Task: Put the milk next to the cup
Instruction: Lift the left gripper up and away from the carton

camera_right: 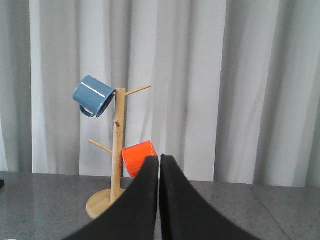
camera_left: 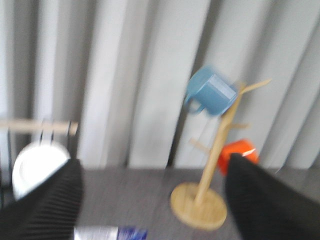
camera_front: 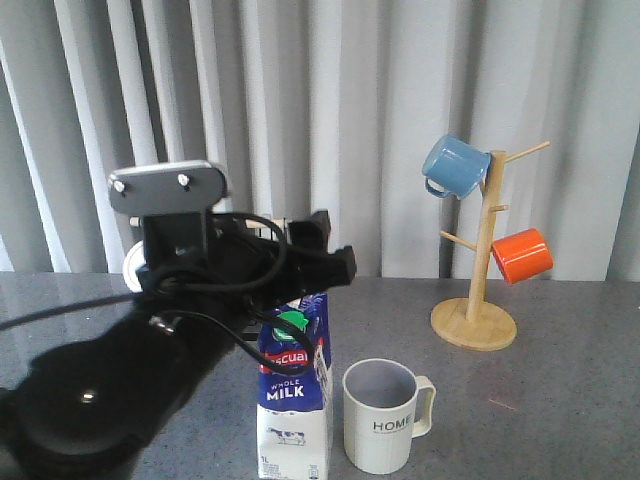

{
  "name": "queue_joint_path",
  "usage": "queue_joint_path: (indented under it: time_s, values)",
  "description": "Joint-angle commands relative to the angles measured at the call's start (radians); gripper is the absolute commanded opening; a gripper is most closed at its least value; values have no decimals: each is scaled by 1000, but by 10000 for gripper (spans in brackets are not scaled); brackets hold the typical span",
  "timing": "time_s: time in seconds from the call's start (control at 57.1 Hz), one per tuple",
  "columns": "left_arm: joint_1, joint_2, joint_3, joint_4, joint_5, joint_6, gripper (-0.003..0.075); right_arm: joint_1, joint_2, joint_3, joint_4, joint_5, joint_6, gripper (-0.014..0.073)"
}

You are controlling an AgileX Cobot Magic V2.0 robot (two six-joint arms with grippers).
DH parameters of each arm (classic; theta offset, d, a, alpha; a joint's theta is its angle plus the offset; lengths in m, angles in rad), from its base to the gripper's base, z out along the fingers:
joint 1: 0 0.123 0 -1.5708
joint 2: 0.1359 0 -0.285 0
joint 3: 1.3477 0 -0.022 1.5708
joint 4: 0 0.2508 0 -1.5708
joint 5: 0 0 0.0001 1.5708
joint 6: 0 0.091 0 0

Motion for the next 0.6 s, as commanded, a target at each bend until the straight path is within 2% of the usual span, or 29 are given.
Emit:
queue_joint_path:
  time_s: [0.0, 0.07, 0.385, 0.473, 0.578]
  values:
    - [-4, -107, -33, 110, 24, 4, 237, -6, 2, -29, -9, -75, -1, -4]
    - [-4, -151, -33, 116, 49, 6, -8, -6, 2, -29, -9, -75, -1, -4]
    - [-4, -240, -33, 115, 9, 4, -8, -6, 2, -29, -9, -75, -1, -4]
    - [-6, -241, -34, 117, 30, -61, -8, -6, 2, -29, -9, -75, -1, -4]
    - [-16, -241, -49, 152, 39, -212, -8, -6, 2, -29, -9, -75, -1, -4]
